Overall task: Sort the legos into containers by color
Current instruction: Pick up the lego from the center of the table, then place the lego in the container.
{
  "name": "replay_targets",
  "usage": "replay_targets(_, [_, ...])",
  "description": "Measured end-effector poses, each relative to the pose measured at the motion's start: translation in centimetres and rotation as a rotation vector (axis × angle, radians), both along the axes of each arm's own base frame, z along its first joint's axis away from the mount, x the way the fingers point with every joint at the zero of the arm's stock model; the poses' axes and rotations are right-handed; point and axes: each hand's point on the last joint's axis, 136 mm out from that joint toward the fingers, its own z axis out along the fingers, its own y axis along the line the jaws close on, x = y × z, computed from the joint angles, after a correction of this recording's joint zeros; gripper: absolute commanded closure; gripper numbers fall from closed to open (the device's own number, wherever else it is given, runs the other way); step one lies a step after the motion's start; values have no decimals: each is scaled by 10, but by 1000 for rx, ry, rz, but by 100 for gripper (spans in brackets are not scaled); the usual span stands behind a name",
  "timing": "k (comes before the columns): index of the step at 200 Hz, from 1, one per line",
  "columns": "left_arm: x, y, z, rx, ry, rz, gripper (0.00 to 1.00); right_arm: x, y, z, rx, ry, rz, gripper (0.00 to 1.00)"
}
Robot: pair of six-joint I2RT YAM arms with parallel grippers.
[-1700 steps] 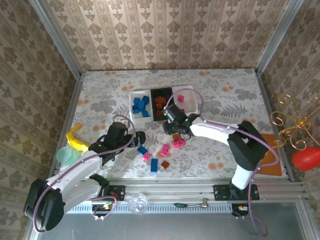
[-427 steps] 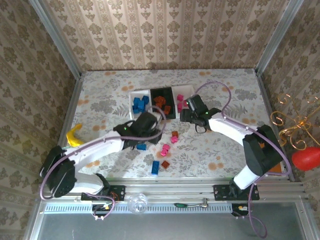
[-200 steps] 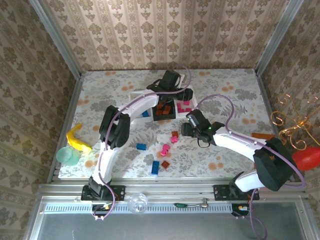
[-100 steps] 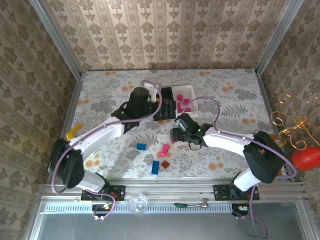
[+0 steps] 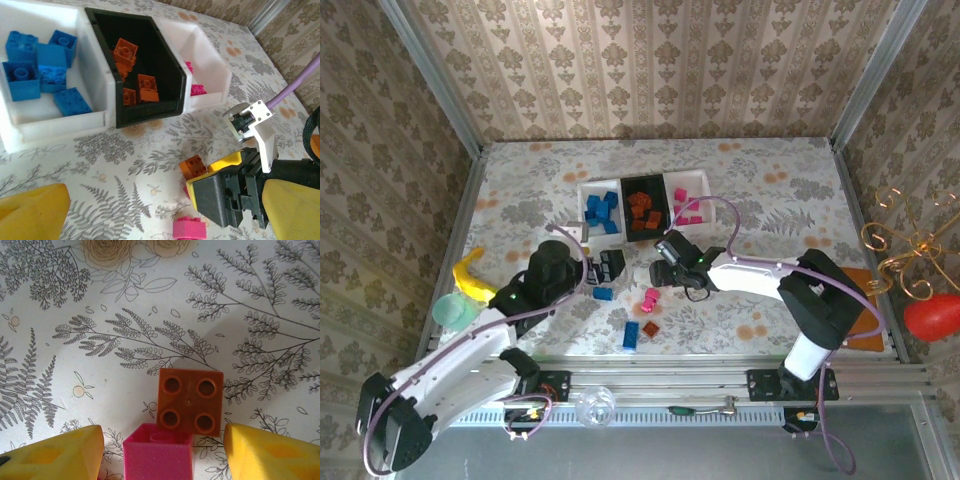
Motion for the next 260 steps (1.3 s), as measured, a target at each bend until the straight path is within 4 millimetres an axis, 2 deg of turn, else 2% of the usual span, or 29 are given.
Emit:
replay_targets(33, [-10,16,-24,34,46,34,0,-5,3,-13,-19,29,14,39])
replay_targets(52, [-14,21,-34,50,66,45,0,-7,6,-15,-24,34,22,46])
replay_targets(90, [-15,23,-38,62,76,51,0,-8,6,-14,-26,33,28,64])
replay_targets(119, [-15,23,-41,71,86,51,0,-9,6,-4,-18,21,34,70])
replay_targets(166, [-19,25,-63,96,132,51,0,-8,5,48,46,-65,52,73])
replay_targets(189, [-23,27,-76,100,162,52,0,3,2,79,83,-123,47,73])
replay_targets(220, [-25,26,-80,96,172,50,0,37,-14,118,127,-203,-15,74])
replay_targets(260, [-25,24,-79,87,173,41,0,96,-57,154,153,-280,-153,74])
